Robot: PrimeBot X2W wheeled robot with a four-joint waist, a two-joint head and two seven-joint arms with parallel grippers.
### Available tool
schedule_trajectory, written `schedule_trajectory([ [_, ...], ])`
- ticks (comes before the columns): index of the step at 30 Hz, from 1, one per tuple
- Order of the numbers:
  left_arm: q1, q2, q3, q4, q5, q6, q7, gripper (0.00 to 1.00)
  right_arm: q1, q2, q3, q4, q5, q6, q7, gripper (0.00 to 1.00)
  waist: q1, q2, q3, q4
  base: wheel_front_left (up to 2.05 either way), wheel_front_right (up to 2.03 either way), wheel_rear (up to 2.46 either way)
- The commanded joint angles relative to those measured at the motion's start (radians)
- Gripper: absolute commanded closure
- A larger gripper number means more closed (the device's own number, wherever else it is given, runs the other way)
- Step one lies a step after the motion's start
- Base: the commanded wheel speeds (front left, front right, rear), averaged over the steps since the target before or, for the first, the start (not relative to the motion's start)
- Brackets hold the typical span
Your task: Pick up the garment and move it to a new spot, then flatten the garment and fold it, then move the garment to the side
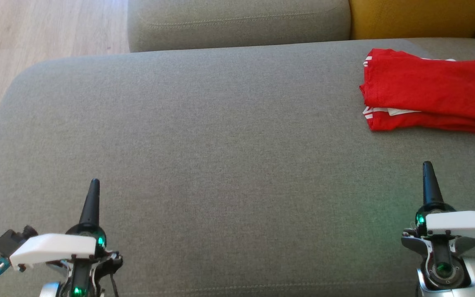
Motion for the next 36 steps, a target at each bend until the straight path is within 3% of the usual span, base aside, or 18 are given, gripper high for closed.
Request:
schedule_trajectory([
  [1,-0.054,0.019,0.033,-0.027,-0.033,-0.011,0.012,1.00,-0.021,-0.017,0.008,-0.037,0.040,0.005,0.010,1.00,0.0000,0.0000,-0.002,0.000,0.00,0.00,0.00],
  [36,-0.082,0.019,0.097,0.023,-0.352,-0.024,0.109,1.00,-0.015,-0.015,-0.040,-0.038,0.426,0.007,0.106,1.00,0.0000,0.0000,-0.029,-0.007,0.00,0.00,0.00],
])
